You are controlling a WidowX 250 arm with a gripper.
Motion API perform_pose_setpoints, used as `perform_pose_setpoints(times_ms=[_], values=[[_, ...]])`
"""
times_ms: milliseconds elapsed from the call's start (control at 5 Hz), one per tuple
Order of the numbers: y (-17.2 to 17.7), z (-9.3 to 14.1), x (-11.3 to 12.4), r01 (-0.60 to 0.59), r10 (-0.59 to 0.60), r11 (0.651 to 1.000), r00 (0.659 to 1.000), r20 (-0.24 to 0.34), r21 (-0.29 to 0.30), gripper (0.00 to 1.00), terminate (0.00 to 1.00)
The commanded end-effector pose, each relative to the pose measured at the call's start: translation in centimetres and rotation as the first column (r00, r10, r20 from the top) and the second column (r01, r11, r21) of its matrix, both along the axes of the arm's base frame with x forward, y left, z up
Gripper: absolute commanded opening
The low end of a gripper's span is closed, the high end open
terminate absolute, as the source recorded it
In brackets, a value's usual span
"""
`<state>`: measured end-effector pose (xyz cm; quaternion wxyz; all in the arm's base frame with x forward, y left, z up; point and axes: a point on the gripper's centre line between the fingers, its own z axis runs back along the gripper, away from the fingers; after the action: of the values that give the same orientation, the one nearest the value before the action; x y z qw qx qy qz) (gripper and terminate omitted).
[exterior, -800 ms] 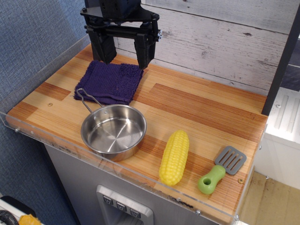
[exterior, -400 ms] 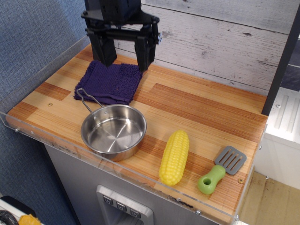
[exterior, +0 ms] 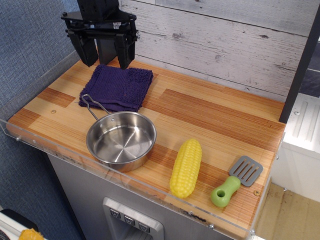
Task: Move blue cloth and place it near banana and spoon
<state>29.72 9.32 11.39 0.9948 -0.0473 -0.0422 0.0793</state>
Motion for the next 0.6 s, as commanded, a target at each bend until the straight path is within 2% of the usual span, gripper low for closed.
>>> perform_pose_setpoints(times_ms=[0, 400], values=[[5.0, -1.3, 1.0, -0.109, 0.108, 0.989, 0.994, 0.024, 0.096, 1.00, 0.00], [5.0, -3.2, 3.1, -0.167, 0.155, 0.971, 0.984, 0.082, 0.168, 1.00, 0.00]])
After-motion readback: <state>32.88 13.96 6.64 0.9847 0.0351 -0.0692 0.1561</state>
